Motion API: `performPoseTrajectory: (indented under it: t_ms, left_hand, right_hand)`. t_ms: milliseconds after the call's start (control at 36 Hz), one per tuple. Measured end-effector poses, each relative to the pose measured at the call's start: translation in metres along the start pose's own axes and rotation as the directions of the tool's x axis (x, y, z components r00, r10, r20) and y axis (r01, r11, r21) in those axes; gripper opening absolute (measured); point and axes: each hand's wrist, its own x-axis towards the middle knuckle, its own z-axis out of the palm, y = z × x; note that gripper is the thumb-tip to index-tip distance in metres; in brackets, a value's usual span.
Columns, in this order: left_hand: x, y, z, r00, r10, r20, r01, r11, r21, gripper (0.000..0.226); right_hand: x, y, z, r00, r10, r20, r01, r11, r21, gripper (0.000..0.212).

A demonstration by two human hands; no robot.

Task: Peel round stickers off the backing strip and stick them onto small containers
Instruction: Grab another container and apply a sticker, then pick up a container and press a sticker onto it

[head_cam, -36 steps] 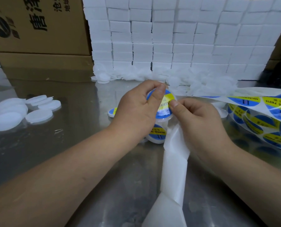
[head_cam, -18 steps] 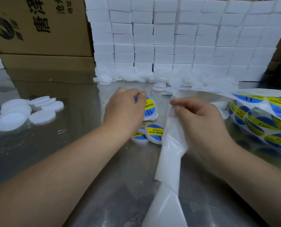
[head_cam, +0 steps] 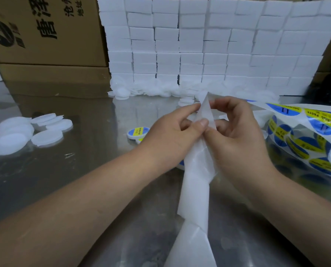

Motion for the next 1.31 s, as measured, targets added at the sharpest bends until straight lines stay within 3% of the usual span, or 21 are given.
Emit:
performPoseTrajectory:
  t_ms: [139,278,417,528,667,778,917,1056,1167,1306]
  left_hand:
    - [0.004,0.001,-0.002,0.989,-0.009,-0.149,-0.020,0.981,-0.193,0.019]
    - [0.009,-0.003,-0.010,0.957,-0.019,-0.291,-0.032,0.985,-0.170,0.024]
    - [0.012,-0.004,-0.014,0.962,-0.082,-0.259,0.043,0.987,-0.153,0.031]
    - [0.014,-0.002,-0.017,0.946,-0.116,-0.304,0.070,0.985,-0.158,0.037]
    - [0.016,0.000,-0.022,0.941,-0.190,-0.280,0.146,0.975,-0.170,0.043]
    - [0.016,-0.001,-0.021,0.947,-0.202,-0.252,0.179,0.978,-0.111,0.045]
    - [0.015,-0.003,-0.019,0.965,-0.166,-0.203,0.174,0.984,0.023,0.045]
    - [0.016,-0.007,-0.018,0.978,-0.146,-0.152,0.171,0.970,0.173,0.044]
    - [0.016,-0.012,-0.014,0.976,-0.197,-0.095,0.215,0.945,0.246,0.037]
    - [0.017,-0.015,-0.015,0.975,-0.176,-0.136,0.214,0.907,0.363,0.028]
  right_hand:
    - [0.000,-0.001,0.000,0.993,-0.046,-0.108,0.048,0.999,0.019,0.017]
    - [0.002,0.001,-0.001,0.981,0.033,-0.193,-0.031,0.999,0.013,0.017]
    - [0.007,0.000,-0.005,0.954,0.102,-0.283,-0.077,0.992,0.098,0.021]
    - [0.005,-0.002,-0.004,0.960,0.173,-0.218,-0.148,0.981,0.127,0.033]
    - [0.002,-0.002,-0.002,0.968,0.201,-0.148,-0.174,0.969,0.176,0.023]
    - [0.006,0.000,-0.004,0.969,0.186,-0.162,-0.145,0.961,0.237,0.019]
    - [-0.003,-0.003,0.004,0.996,0.086,0.012,-0.086,0.971,0.224,0.022]
    - [-0.003,0.005,0.003,0.985,0.164,-0.049,-0.145,0.953,0.267,0.037]
    - [-0.005,0.011,0.009,0.978,0.196,-0.069,-0.179,0.963,0.201,0.034]
    - [0.004,0.018,0.010,0.958,0.233,-0.167,-0.179,0.942,0.285,0.021]
